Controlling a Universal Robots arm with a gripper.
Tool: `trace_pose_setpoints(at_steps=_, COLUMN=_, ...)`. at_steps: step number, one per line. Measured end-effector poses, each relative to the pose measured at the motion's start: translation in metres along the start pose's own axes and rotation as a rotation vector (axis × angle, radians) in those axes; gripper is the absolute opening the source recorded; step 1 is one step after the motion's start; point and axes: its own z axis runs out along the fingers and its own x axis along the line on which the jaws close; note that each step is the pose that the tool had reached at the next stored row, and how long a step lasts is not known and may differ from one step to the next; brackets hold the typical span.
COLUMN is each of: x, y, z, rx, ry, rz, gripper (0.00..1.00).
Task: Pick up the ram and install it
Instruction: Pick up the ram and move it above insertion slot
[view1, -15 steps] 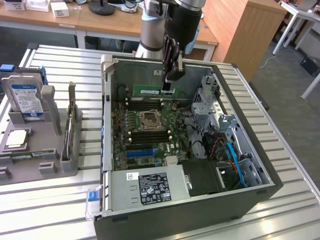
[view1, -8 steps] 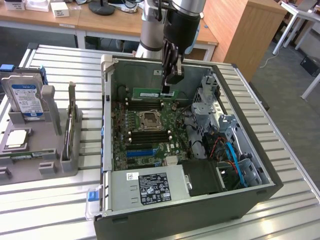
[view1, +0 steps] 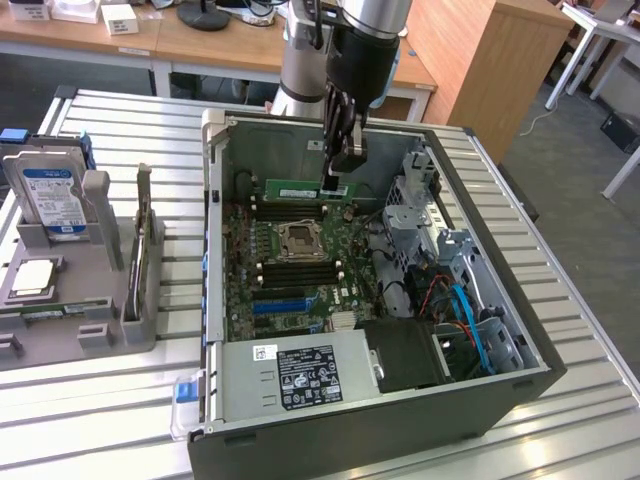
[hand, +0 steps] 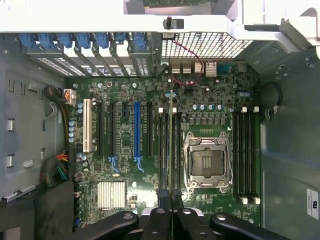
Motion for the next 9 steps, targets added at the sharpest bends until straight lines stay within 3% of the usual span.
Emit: trace_pose_setpoints(at_steps=9, x=0.000, y=-0.0110, z=-0.0002, rx=-0.0003, ry=-0.0010, rz=0.000, gripper=0.12)
